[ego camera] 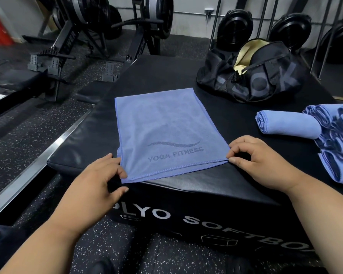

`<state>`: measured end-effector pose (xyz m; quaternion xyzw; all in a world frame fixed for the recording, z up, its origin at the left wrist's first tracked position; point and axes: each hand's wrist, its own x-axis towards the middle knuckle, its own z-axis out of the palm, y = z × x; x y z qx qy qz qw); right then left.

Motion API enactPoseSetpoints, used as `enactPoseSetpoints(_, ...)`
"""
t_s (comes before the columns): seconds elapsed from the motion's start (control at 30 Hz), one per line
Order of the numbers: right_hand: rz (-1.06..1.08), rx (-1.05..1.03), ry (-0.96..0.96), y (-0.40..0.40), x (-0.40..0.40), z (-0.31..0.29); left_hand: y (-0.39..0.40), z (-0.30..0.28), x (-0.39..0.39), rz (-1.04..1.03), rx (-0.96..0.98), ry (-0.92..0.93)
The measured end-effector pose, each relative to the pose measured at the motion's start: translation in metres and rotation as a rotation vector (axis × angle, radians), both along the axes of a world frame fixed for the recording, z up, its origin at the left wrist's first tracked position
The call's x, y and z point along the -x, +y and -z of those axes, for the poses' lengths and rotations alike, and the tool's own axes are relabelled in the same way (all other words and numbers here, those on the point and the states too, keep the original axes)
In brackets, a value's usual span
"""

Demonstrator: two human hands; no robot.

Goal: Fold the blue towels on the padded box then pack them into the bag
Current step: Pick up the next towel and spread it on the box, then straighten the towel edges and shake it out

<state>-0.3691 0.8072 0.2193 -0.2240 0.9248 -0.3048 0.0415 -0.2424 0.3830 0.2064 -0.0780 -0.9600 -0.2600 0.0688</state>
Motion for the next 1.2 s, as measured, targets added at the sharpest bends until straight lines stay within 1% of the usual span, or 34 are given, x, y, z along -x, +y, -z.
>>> enactPoseSetpoints(0.1, 0.014, 0.007, 0.011, -0.001, -0.002, 0.000, 0.003, 0.003, 0.000, -0.085, 0.031, -0.012)
enactPoseSetpoints(0.27, 0.064, 0.051, -0.018, -0.004, -0.001, -0.002, 0.002, 0.004, 0.000, -0.103, 0.030, 0.053)
enactPoseSetpoints(0.47, 0.094, 0.071, -0.001, -0.007, 0.000, 0.000, 0.001, -0.006, -0.005, -0.106, -0.068, 0.081)
enactPoseSetpoints(0.63, 0.080, 0.040, 0.030, -0.008, 0.000, 0.002, 0.010, -0.014, -0.007, -0.155, -0.093, 0.095)
enactPoseSetpoints(0.7, 0.078, 0.023, 0.051, -0.008, -0.001, 0.003, 0.013, -0.016, -0.006, -0.225, -0.154, 0.110)
enactPoseSetpoints(0.83, 0.076, 0.007, 0.073, -0.009, -0.002, 0.004, 0.013, -0.008, -0.003, -0.332, -0.372, 0.089)
enactPoseSetpoints(0.9, 0.079, 0.009, 0.075, -0.008, -0.002, 0.004, 0.014, -0.008, -0.002, -0.358, -0.500, 0.058)
enactPoseSetpoints(0.97, 0.081, 0.015, 0.073, -0.009, -0.002, 0.003, 0.017, -0.012, -0.002, -0.360, -0.587, 0.046)
enactPoseSetpoints(1.07, 0.076, 0.019, 0.075, -0.009, -0.002, 0.003, 0.021, -0.016, -0.001, -0.333, -0.613, 0.002)
enactPoseSetpoints(1.2, 0.081, 0.024, 0.072, -0.009, -0.002, 0.003, 0.024, -0.015, -0.002, -0.330, -0.514, -0.071)
